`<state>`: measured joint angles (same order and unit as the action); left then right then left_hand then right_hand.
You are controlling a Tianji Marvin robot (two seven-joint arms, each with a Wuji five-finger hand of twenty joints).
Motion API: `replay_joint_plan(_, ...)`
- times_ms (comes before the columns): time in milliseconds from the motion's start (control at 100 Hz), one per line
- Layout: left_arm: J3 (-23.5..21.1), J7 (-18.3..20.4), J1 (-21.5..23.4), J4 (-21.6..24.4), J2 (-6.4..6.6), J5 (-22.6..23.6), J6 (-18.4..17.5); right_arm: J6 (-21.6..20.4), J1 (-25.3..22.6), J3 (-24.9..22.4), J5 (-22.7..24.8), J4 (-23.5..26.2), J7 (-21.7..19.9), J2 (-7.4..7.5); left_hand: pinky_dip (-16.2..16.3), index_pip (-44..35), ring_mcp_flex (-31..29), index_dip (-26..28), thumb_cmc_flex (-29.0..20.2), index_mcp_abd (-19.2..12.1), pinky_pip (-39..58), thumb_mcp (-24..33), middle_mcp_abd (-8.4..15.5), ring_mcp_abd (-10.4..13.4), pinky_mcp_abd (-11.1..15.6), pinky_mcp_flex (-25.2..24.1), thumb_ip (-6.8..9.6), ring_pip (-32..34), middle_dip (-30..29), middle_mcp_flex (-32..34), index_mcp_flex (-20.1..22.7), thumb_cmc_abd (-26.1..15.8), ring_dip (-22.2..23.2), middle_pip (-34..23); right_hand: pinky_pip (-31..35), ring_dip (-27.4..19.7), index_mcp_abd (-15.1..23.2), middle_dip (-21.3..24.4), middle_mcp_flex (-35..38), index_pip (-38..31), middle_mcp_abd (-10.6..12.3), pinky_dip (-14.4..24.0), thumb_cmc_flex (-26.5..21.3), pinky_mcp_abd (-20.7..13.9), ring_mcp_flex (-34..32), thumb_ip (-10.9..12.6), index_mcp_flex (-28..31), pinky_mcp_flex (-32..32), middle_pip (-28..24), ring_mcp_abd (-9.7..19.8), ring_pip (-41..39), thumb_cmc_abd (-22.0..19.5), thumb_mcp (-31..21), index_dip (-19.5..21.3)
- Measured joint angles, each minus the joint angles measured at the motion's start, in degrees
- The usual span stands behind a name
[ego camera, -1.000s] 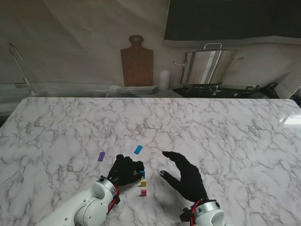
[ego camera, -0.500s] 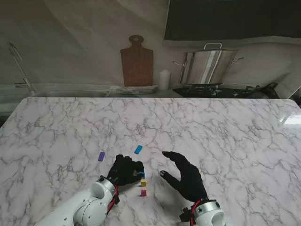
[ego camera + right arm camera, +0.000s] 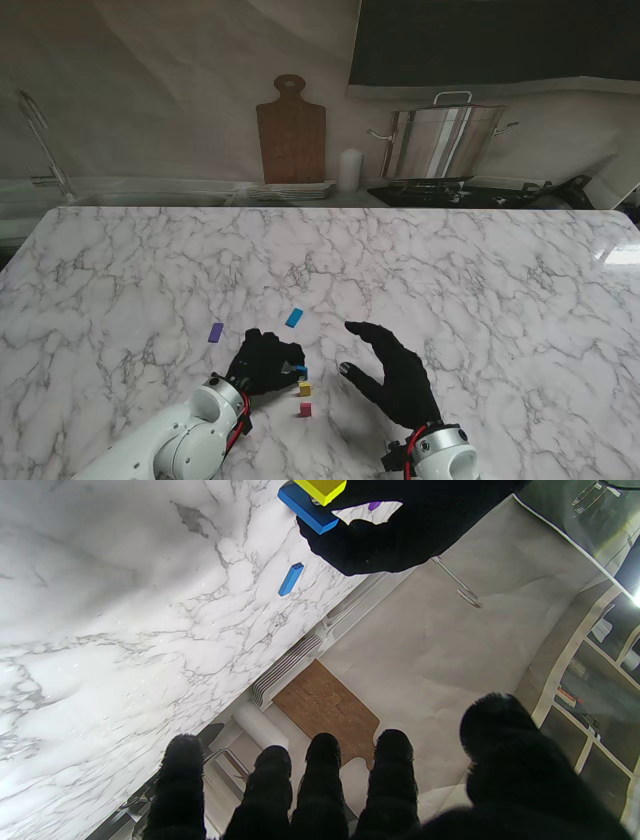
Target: Arrange dominoes in a row
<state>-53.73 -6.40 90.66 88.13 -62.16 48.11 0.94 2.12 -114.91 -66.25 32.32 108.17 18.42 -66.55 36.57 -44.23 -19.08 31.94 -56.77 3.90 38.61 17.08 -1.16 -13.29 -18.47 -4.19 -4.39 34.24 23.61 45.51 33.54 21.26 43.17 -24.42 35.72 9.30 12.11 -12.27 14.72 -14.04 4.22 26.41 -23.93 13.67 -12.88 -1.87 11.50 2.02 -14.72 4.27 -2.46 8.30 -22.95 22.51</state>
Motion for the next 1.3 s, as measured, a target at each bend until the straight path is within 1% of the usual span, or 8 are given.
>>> replay_joint_plan(270,-0.2,0.7,0.2,0.2,0.16,0.2,-0.3,0.0,0.0,0.0,0.0,0.0,-0.1,0.01,0.4,2.2,0.2,0.6,1.5,0.6,-0.9,1.5,-0.1,0.0,0.0,0.0,0.00,0.0,-1.8,-0.9,-0.6,0.0,0.0,-0.6,0.0,0.0,0.0,0.0,0.0,0.0,0.0,0.0,0.0,0.0,0.0,0.0,0.0,0.0,0.0,0.0,0.0,0.0,0.0,0.0)
replay_joint_plan(410,-0.4,1.1,0.3,0.3,0.24,0.5,-0.5,0.0,0.0,0.0,0.0,0.0,-0.1,0.01,0.9,4.7,0.7,0.7,3.0,0.9,-1.7,4.9,-0.2,0.0,0.0,0.0,0.00,-0.7,-2.0,-1.5,-0.6,0.7,-0.1,-0.6,0.0,0.0,0.0,0.0,0.0,0.0,0.0,0.0,0.0,0.0,0.0,0.0,0.0,0.0,0.0,0.0,0.0,0.0,0.0,0.0)
replay_joint_plan(690,-0.9,1.7,0.5,0.7,0.46,1.3,-0.6,0.0,0.0,-0.1,0.0,0.1,-0.1,0.01,1.0,6.5,1.9,0.7,3.7,1.3,-2.1,6.5,-0.4,0.0,0.1,0.0,0.00,-1.2,-2.7,-3.3,-1.2,0.7,-0.7,0.6,0.0,0.0,0.0,0.0,0.0,0.0,0.0,0.0,0.0,0.0,0.0,0.0,0.0,0.0,0.0,0.0,0.0,0.0,0.0,0.0)
replay_joint_plan(750,-1.0,2.0,0.6,0.9,0.51,1.4,-0.6,0.0,-0.1,-0.1,0.0,0.1,-0.1,0.01,1.0,7.8,2.2,0.7,4.5,1.5,-2.4,8.3,-0.4,0.0,0.2,0.0,0.01,-1.3,-3.0,-3.9,-1.2,0.7,-0.7,0.8,0.0,0.0,0.0,0.0,0.0,0.0,0.0,0.0,0.0,0.0,0.0,0.0,0.0,0.0,0.0,0.0,0.0,0.0,0.0,0.0)
replay_joint_plan(990,-2.3,3.1,1.5,1.7,0.69,2.1,-1.0,0.0,-0.1,-0.1,0.0,0.1,-0.1,0.01,1.3,10.8,3.1,0.7,7.1,2.4,-3.8,10.6,-0.7,0.0,0.3,0.0,0.03,-2.2,-3.4,-6.1,-2.8,0.7,-1.0,2.1,0.0,0.0,0.0,0.0,0.0,0.0,0.0,0.0,0.0,0.0,0.0,0.0,0.0,0.0,0.0,0.0,0.0,0.0,0.0,0.0)
replay_joint_plan(1100,-3.0,3.3,2.0,2.0,0.82,2.4,-1.4,0.1,-0.1,-0.1,0.0,0.1,-0.1,0.01,1.4,11.4,3.5,0.7,7.1,2.5,-4.1,11.3,-0.7,-0.1,0.3,0.0,0.12,-3.2,-3.4,-6.1,-2.9,0.7,-1.4,2.1,0.0,0.0,0.0,0.0,0.0,0.0,0.0,0.0,0.0,0.0,0.0,0.0,0.0,0.0,0.0,0.0,0.0,0.0,0.0,0.0)
replay_joint_plan(1120,-3.1,3.3,2.1,2.0,0.84,2.4,-1.4,0.1,-0.1,-0.1,0.0,0.1,-0.1,0.01,1.4,11.4,3.5,0.6,7.1,2.5,-4.1,11.3,-0.7,-0.1,0.3,0.0,0.60,-3.2,-3.4,-6.1,-2.9,0.7,-1.4,2.1,0.0,0.0,0.0,0.0,0.0,0.0,0.0,0.0,0.0,0.0,0.0,0.0,0.0,0.0,0.0,0.0,0.0,0.0,0.0,0.0)
replay_joint_plan(1300,-3.1,3.2,2.2,2.0,0.93,2.3,-1.4,0.1,-0.1,-0.1,0.0,0.1,-0.1,0.01,1.8,12.6,3.5,-0.2,7.1,2.0,-4.6,11.3,-0.7,-0.2,0.3,0.0,0.63,-3.2,-3.5,-6.1,-2.9,0.7,-1.4,2.1,0.0,0.0,0.0,0.0,0.0,0.0,0.0,0.0,0.0,0.0,0.0,0.0,0.0,0.0,0.0,0.0,0.0,0.0,0.0,0.0)
